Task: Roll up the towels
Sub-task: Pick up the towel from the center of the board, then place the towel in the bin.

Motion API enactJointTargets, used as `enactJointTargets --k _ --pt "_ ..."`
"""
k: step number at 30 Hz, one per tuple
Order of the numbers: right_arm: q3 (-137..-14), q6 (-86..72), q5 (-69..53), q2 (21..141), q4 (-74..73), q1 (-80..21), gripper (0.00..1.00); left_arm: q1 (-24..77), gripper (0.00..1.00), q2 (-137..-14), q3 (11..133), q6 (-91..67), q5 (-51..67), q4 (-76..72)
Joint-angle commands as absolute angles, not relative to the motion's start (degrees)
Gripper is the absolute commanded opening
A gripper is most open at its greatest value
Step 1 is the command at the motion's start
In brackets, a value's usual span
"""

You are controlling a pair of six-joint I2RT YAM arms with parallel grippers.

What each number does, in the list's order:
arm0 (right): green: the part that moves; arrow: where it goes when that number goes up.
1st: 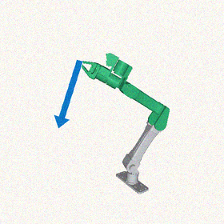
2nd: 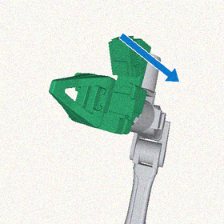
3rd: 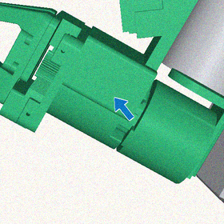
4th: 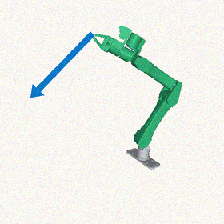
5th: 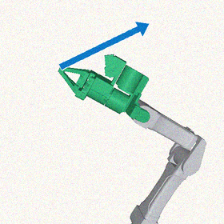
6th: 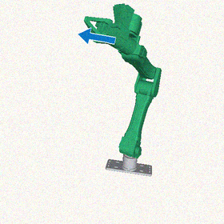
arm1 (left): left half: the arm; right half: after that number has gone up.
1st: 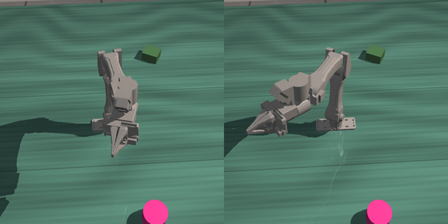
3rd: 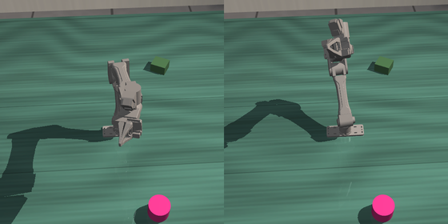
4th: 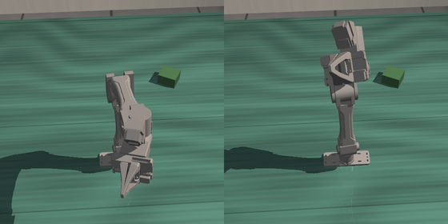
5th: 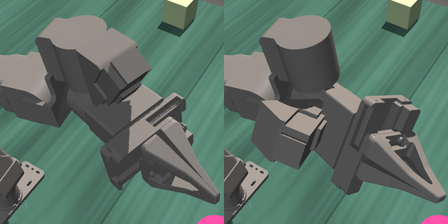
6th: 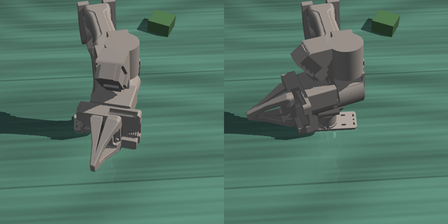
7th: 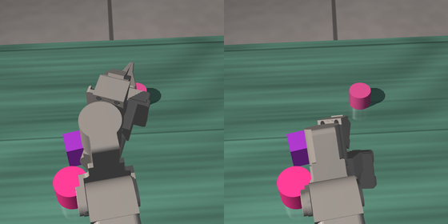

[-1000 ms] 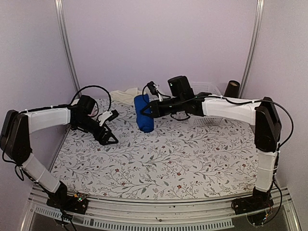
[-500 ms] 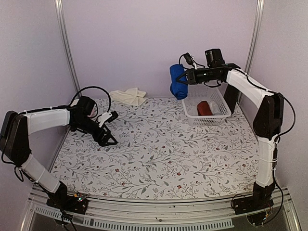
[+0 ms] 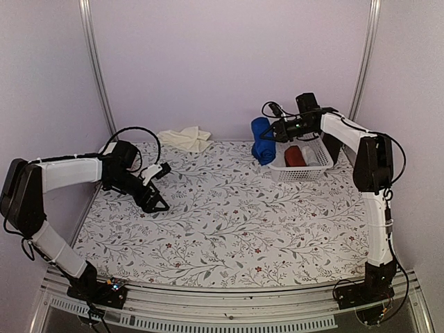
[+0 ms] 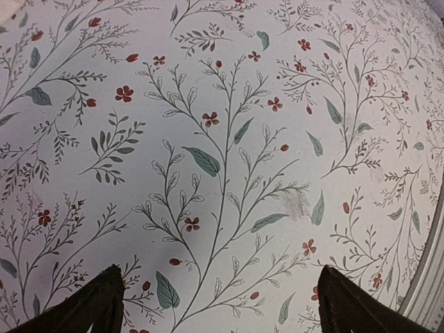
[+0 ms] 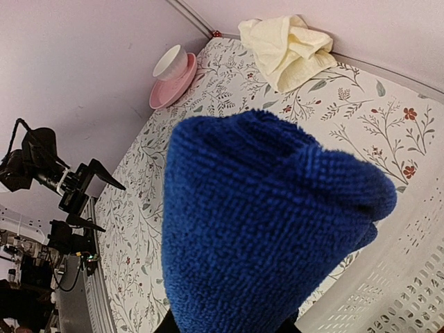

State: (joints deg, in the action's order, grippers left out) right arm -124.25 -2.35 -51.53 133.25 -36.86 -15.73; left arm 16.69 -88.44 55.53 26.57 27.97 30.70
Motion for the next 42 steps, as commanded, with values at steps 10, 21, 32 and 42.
enactJointTargets --k 10,21,32,42 --pt "-126.5 -2.9 -54.6 139.9 -39.3 -10.7 0.04 16.3 0.97 -90.0 54.9 26.9 27.5 29.4" --pt "-126.4 -1.9 -51.3 144.3 -41.9 -8.3 0.08 16.3 0.97 -90.7 54.8 26.6 27.0 29.3" --pt "-129.0 -1.4 -41.8 147.8 -46.0 -8.4 0.14 16.3 0.97 -92.1 55.1 26.5 26.1 29.2" --pt "-129.0 -0.9 -36.4 145.2 -46.5 -9.7 0.41 16.3 0.97 -92.5 55.2 26.4 26.0 29.2"
